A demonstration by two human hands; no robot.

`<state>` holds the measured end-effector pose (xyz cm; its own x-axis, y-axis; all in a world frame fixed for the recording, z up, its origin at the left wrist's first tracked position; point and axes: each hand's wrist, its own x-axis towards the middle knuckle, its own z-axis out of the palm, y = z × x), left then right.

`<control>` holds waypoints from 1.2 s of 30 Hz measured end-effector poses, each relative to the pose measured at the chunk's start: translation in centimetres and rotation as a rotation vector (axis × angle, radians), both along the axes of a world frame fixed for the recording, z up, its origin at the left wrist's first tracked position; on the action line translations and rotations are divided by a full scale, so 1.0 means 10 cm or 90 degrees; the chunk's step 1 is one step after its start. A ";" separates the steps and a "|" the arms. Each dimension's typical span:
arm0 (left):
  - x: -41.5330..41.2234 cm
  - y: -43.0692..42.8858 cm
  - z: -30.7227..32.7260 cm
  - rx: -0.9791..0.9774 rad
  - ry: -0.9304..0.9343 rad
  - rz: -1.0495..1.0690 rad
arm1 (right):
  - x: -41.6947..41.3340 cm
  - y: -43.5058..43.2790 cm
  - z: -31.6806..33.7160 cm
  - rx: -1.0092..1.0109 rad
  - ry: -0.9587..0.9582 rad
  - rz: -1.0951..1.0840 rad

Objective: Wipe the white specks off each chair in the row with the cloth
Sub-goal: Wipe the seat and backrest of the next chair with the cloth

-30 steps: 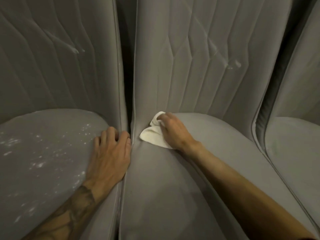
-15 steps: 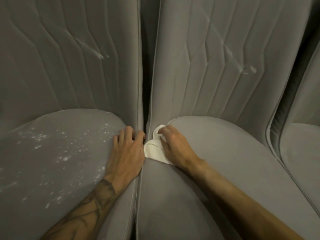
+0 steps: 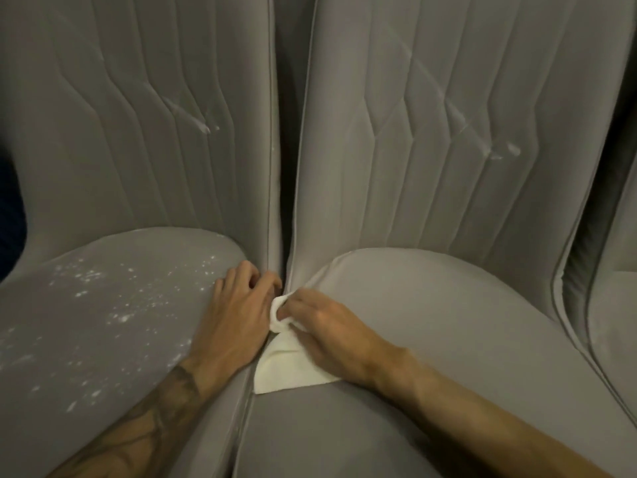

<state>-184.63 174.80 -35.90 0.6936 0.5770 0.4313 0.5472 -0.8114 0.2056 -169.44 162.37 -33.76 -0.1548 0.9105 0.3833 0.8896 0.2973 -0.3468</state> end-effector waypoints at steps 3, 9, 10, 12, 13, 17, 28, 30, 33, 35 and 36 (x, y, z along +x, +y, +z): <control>0.00 -0.04 0.03 -0.026 0.004 0.009 | 0.21 0.15 0.04 0.065 0.044 -0.004; 0.03 0.03 0.07 -0.083 -0.033 0.013 | 0.19 0.29 -0.14 0.089 -0.005 -0.037; 0.03 0.03 0.06 -0.093 -0.044 0.012 | 0.16 0.26 -0.17 0.072 -0.020 -0.024; 0.06 0.05 0.09 -0.081 -0.059 -0.004 | 0.18 0.24 -0.14 0.051 -0.011 0.004; 0.09 0.05 0.12 -0.055 -0.065 -0.018 | 0.20 0.22 -0.10 0.041 0.002 0.015; 0.46 0.11 0.39 0.128 -0.091 -0.051 | 0.52 0.09 0.02 0.095 0.005 -0.085; 1.57 0.49 1.29 0.269 -0.300 -0.014 | 2.38 -0.30 1.57 0.399 -0.151 -0.407; 1.72 0.58 1.43 0.299 -0.322 -0.015 | 2.65 -0.30 2.00 0.420 -0.229 -0.420; 1.88 0.66 1.53 0.330 -0.360 -0.010 | 2.98 -0.22 2.66 0.455 -0.348 -0.421; 1.94 0.67 1.51 0.342 -0.383 -0.007 | 3.14 -0.14 2.91 0.507 -0.351 -0.456; 1.94 0.68 1.50 0.348 -0.391 -0.010 | 3.16 -0.09 2.90 0.527 -0.340 -0.482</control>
<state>-165.19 181.59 -20.89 0.2485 0.1677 0.9540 0.4544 -0.8900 0.0381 -137.84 161.49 -4.72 -0.0091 0.3525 0.9358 0.9047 -0.3957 0.1579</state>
